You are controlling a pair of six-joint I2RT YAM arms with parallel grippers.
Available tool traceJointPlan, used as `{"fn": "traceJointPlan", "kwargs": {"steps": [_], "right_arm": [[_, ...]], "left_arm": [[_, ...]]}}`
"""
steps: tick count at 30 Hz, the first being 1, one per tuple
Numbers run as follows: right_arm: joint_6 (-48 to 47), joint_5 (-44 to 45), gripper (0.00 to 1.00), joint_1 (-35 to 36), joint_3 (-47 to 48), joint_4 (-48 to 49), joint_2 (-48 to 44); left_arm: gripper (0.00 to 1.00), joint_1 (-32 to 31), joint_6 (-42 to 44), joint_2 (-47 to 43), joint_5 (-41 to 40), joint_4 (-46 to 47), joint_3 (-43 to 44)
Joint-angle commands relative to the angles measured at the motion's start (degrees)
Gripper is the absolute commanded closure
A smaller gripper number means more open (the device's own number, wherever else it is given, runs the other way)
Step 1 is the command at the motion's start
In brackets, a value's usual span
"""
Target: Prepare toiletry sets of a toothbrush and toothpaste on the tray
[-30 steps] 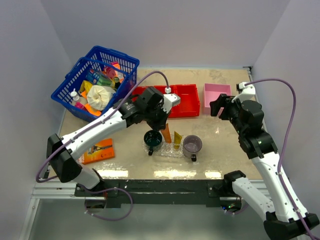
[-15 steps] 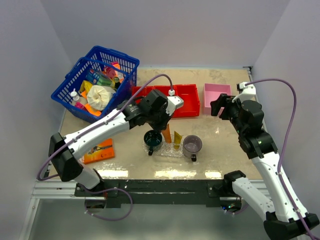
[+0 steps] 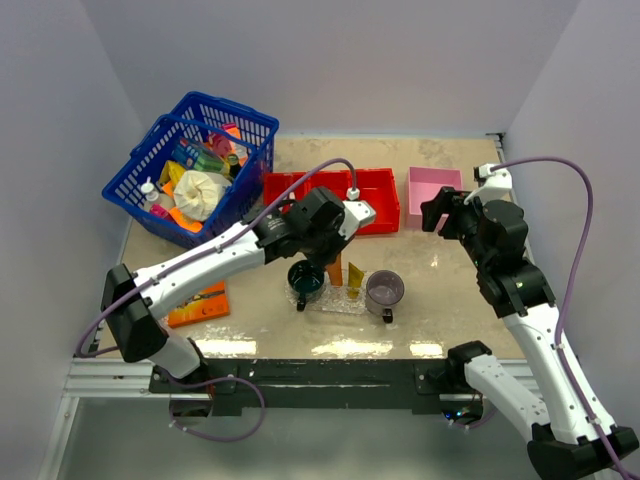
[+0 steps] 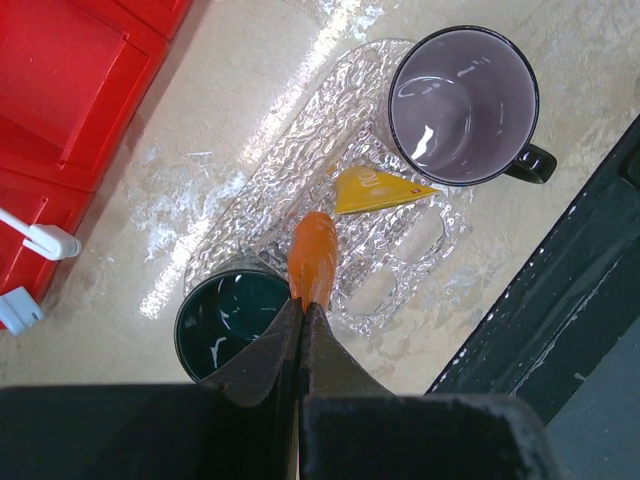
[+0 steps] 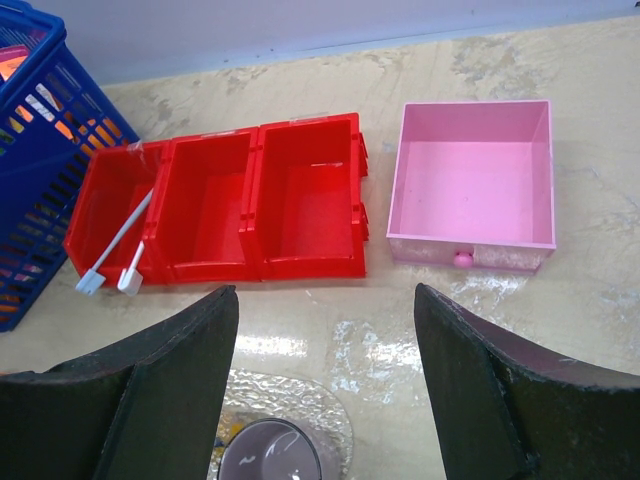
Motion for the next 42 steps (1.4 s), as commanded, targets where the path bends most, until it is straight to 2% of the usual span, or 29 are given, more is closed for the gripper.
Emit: {"fn": "traceJointPlan", "kwargs": {"steps": [1, 9, 31, 36, 37, 42], "right_arm": [[-1.1, 0.9, 0.26, -0.3, -0.3, 2.5, -0.3], [-1.1, 0.9, 0.26, -0.2, -0.4, 2.5, -0.1], [-1.1, 0.6, 0.25, -0.3, -0.4, 2.5, 0.4], [-1.0, 0.5, 0.25, -0.3, -0.4, 2.5, 0.5], [-1.1, 0.5, 0.25, -0.3, -0.4, 2.5, 0.6], [-1.1, 0.6, 0.25, -0.2, -0.5, 2.6, 0.5]], "left_arm": [[1.0, -0.7, 1.9, 0.2, -1.4, 1.3, 0.0], [1.0, -1.0, 2.7, 0.4, 0.8, 3.2, -2.1], [1.0, -1.1, 3.7, 2.6, 0.5, 3.7, -4.1], [0.93, -1.1, 5.2, 2.7, 0.1, 4.0, -4.3], [0.88, -1.1, 5.2, 2.8, 0.1, 3.9, -4.3], [0.78, -1.1, 5.0, 2.7, 0.0, 4.3, -4.1]]}}
